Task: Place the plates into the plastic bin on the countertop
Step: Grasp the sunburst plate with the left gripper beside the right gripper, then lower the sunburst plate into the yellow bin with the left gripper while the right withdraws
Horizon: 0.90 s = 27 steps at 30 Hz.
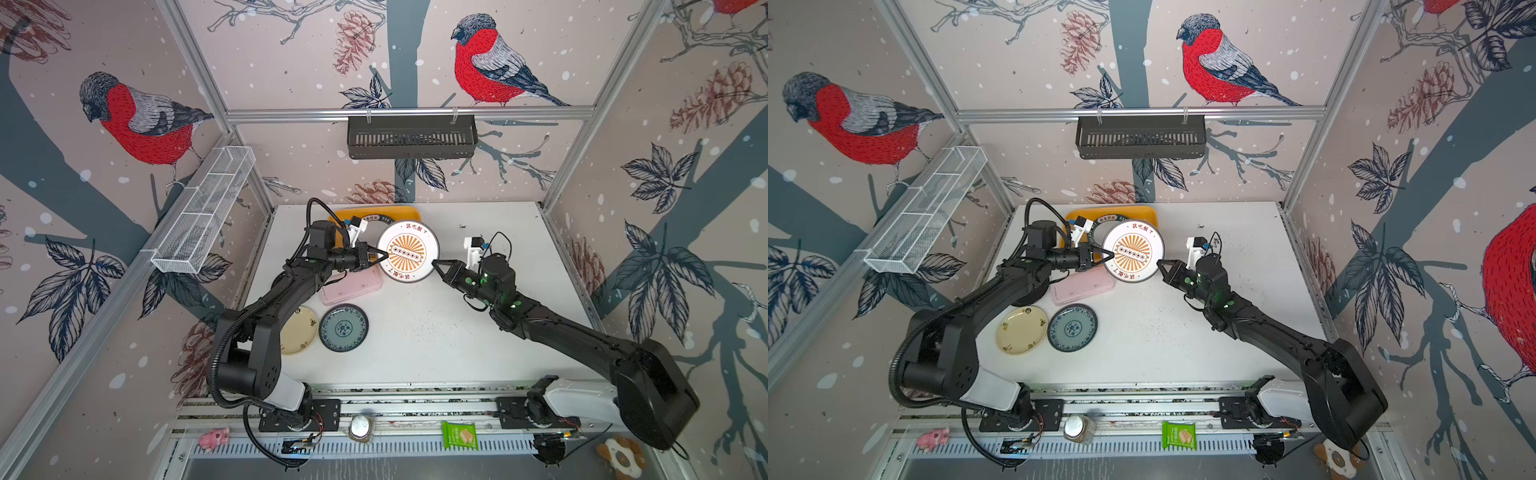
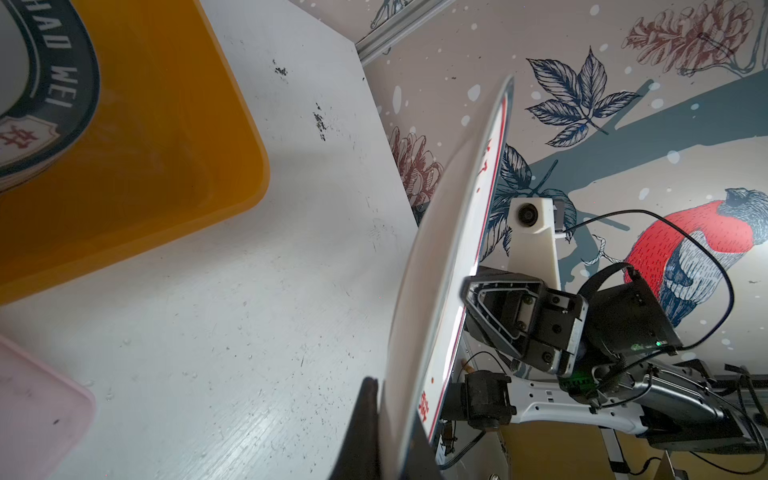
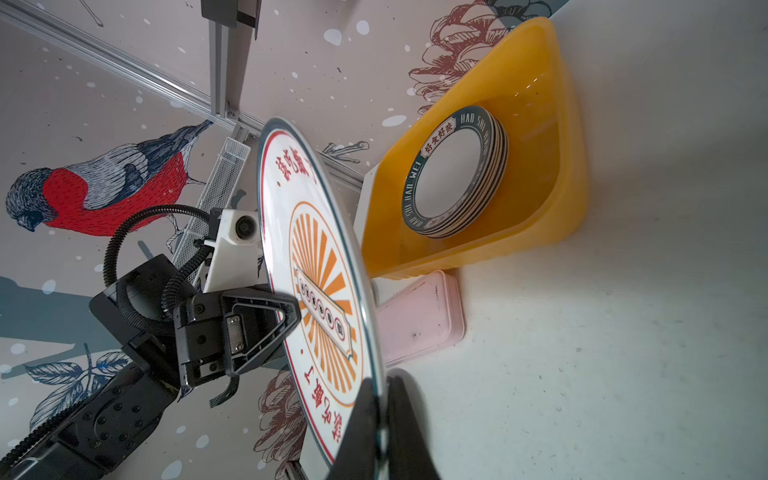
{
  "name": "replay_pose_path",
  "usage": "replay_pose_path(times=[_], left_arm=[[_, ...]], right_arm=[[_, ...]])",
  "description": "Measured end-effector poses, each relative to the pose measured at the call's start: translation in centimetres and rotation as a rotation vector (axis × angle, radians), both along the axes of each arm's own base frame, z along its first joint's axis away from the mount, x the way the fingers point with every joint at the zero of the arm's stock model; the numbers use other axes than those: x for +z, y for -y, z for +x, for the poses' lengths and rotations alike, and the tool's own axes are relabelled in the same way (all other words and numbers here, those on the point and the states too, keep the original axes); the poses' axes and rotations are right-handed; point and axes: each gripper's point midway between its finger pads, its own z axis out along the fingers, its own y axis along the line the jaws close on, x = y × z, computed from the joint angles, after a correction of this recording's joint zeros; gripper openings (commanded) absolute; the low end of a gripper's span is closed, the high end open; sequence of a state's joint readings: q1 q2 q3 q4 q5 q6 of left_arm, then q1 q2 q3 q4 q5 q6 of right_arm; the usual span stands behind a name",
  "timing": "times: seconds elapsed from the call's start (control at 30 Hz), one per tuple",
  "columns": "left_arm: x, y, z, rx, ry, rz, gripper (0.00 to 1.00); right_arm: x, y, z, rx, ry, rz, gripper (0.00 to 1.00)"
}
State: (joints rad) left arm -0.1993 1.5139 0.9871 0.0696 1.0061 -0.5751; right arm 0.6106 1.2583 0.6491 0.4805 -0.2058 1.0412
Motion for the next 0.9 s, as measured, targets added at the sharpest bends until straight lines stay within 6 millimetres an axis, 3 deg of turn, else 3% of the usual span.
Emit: replay_pose_path(times=[0.07,0.1,0.3,0.43,0.67,0.8,0.9], left_arm=[[-0.4,-0.5,0.4,0.024,-0.007,0.010,0.01],[-0.5,-0.7,0.5,0.032,-0.010,0.011,0.01],[-0.6,-2.3,1.6,0.088,-0.008,0.021,0.01],[-1.9,-4.0,2.9,0.155,-0.040,0.045,0.01],[-4.1,-5.5,5.7,0.239,-0.113,0.097,0.00],[-4.2,-6.2,7.7,0.285,-0.135,0.110,0.00],[-3.8,-6.7,10.3,0.321,-0.142,0.129,0.00]], right_arm=[[-0.2,0.1,0.4,-0.023,0.003,-0.007,0.66],[-0.4,0.1,0.5,-0.030,0.002,-0.011,0.72],[0.0,-0.6,0.2,-0.025,0.047,-0.043,0.87],[1.1,-1.7,-0.5,0.005,0.103,-0.062,1.00],[1.9,-3.3,-2.0,0.059,0.180,-0.104,1.00],[2.5,-3.2,-2.6,0.051,0.214,-0.132,1.00],[3.1,-2.6,-2.7,0.030,0.238,-0.149,1.00]])
